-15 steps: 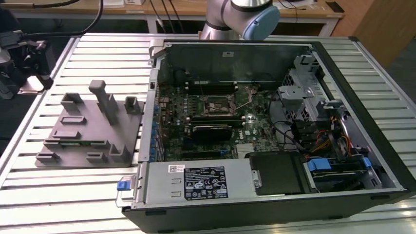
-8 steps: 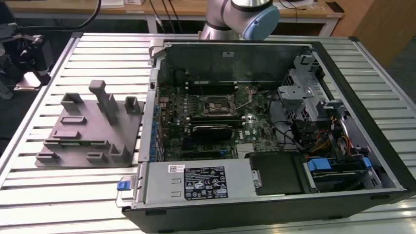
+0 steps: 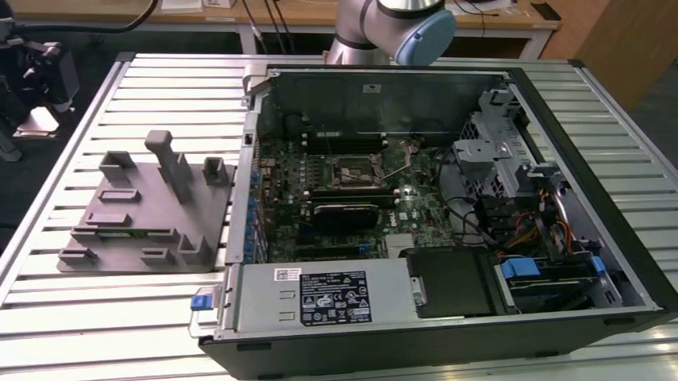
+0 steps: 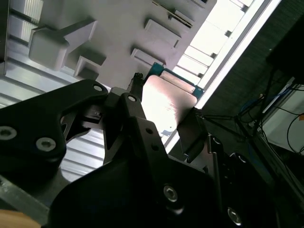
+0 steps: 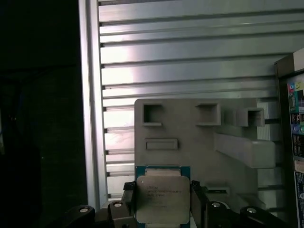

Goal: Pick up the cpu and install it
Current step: 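Pick up the cpu and move it towards the insertion slot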

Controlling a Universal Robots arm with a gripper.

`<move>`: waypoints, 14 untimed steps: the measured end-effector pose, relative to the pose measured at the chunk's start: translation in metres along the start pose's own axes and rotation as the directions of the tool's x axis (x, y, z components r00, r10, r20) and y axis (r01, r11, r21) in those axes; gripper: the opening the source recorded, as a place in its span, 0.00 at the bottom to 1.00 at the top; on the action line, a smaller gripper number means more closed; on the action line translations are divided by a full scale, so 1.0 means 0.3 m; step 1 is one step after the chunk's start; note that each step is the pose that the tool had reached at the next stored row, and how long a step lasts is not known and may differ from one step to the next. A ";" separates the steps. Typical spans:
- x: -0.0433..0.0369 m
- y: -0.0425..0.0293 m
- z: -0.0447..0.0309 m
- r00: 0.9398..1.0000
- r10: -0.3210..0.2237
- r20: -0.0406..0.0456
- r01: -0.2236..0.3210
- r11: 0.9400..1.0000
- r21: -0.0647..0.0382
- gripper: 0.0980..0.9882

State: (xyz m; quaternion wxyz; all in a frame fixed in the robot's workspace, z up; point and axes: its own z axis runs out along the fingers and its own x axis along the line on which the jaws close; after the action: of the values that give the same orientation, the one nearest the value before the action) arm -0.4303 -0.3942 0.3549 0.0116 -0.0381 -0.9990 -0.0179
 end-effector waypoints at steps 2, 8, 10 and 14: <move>0.000 0.000 -0.011 1.000 0.000 0.000 0.000 1.000 0.000 0.50; 0.001 0.002 -0.045 1.000 0.000 0.000 0.000 1.000 0.000 0.50; 0.001 0.002 -0.056 1.000 0.000 0.000 0.000 1.000 0.000 0.50; 0.002 0.003 -0.082 1.000 0.000 0.000 0.000 1.000 0.000 0.50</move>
State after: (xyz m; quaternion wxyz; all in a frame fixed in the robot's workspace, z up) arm -0.4303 -0.3942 0.3795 0.0115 -0.0381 -0.9990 -0.0179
